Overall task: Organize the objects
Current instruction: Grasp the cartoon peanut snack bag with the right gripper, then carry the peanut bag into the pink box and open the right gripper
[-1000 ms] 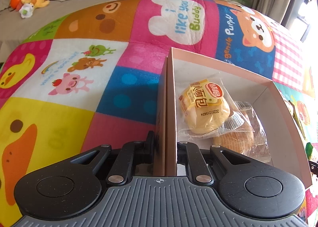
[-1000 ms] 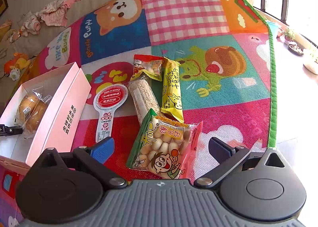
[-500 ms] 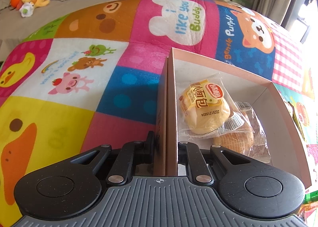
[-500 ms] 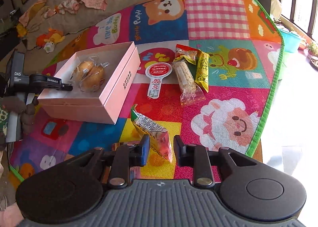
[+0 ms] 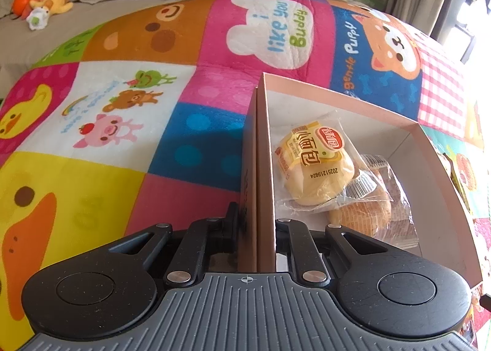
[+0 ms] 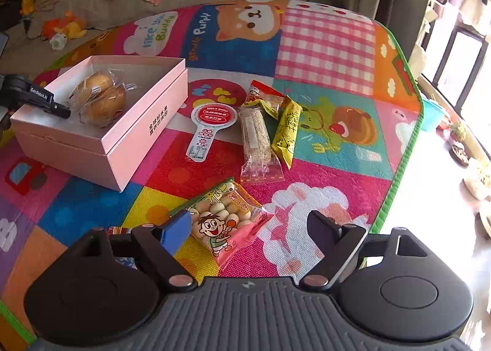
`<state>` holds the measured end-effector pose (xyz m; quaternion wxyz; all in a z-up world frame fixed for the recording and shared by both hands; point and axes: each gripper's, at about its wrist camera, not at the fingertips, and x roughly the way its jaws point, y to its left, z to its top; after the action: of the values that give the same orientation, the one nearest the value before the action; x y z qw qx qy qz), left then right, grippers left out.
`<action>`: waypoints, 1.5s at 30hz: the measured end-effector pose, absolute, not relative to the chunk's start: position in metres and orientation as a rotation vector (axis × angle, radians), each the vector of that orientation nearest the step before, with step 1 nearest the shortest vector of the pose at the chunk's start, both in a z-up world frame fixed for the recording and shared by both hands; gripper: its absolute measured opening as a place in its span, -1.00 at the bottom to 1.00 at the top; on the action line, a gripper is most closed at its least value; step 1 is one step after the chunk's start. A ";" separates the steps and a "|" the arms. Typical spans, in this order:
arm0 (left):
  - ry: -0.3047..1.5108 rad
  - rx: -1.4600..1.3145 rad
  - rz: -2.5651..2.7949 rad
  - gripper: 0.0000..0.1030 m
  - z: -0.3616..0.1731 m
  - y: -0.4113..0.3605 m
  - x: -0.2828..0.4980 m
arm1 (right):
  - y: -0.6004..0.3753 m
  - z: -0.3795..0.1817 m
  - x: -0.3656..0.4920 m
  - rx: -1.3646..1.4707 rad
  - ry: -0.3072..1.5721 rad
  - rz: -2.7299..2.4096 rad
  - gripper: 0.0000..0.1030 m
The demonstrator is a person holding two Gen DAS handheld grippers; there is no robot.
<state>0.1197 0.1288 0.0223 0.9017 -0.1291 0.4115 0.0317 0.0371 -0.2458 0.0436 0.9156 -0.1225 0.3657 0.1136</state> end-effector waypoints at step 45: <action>0.845 -0.280 0.064 -0.71 0.021 0.131 0.119 | -0.216 0.099 0.001 -0.148 0.818 0.433 -0.07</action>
<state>0.1188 0.1306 0.0211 0.9020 -0.1353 0.4087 0.0311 0.0009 -0.2155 0.0987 0.8923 -0.0715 0.3940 0.2085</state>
